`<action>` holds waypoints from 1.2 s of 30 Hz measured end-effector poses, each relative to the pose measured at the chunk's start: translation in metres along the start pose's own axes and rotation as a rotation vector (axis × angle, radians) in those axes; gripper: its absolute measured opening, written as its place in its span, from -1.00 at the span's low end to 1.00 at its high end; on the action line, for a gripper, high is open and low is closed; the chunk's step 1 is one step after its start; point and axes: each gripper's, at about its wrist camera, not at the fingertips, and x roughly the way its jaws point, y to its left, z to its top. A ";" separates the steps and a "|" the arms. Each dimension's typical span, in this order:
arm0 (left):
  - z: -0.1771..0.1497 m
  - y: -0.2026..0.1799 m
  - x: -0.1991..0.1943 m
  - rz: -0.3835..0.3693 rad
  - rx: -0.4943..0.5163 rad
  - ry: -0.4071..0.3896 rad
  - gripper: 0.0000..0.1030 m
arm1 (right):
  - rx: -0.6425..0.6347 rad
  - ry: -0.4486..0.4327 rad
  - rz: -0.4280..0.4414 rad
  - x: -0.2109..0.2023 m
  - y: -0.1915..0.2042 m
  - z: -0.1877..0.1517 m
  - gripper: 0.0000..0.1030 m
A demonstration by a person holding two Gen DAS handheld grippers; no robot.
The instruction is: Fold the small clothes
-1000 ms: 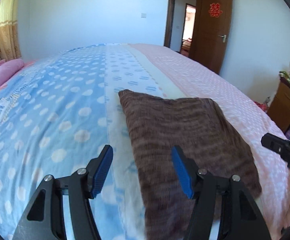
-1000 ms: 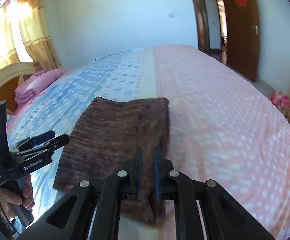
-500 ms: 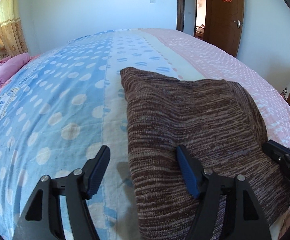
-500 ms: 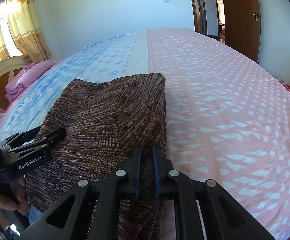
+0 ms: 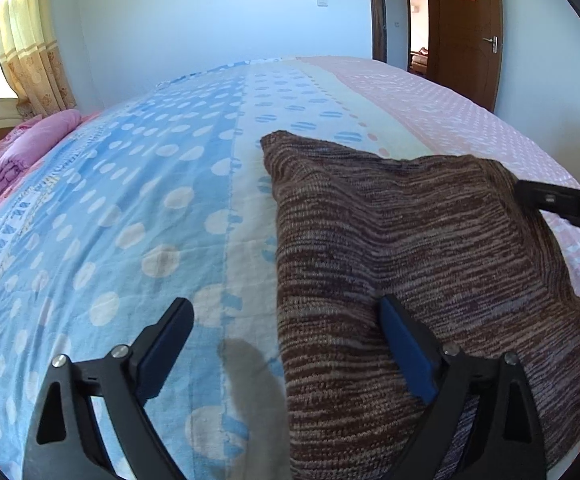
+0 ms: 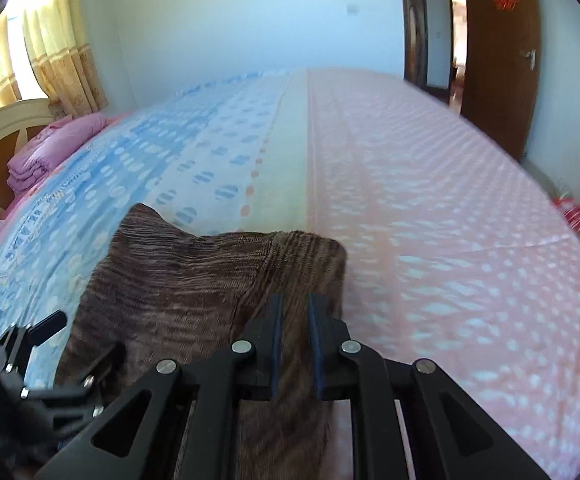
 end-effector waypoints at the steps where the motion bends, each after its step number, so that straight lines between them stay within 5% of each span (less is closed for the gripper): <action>1: 0.000 -0.001 0.000 0.010 0.003 0.000 0.92 | 0.003 0.035 -0.001 0.015 -0.002 0.002 -0.76; 12: 0.000 0.002 0.002 0.011 -0.010 0.007 0.99 | 0.068 0.021 -0.040 0.029 -0.014 0.006 -0.75; 20: 0.000 0.005 0.003 -0.006 -0.030 0.013 1.00 | 0.251 -0.118 0.038 -0.029 -0.046 -0.056 -0.74; 24: -0.001 0.022 0.008 -0.125 -0.116 0.043 1.00 | 0.417 -0.127 0.125 -0.030 -0.078 -0.061 -0.74; 25: -0.003 0.032 0.011 -0.183 -0.170 0.056 1.00 | 0.423 -0.132 0.132 -0.032 -0.081 -0.061 -0.66; 27: -0.005 0.045 0.008 -0.254 -0.235 0.029 1.00 | 0.434 -0.131 0.170 -0.033 -0.084 -0.062 -0.16; 29: -0.007 0.047 0.004 -0.277 -0.265 0.011 1.00 | 0.471 -0.141 0.229 -0.033 -0.088 -0.062 0.00; 36: 0.019 0.036 -0.014 -0.322 -0.241 -0.030 0.85 | 0.423 -0.102 0.273 -0.029 -0.079 -0.058 0.00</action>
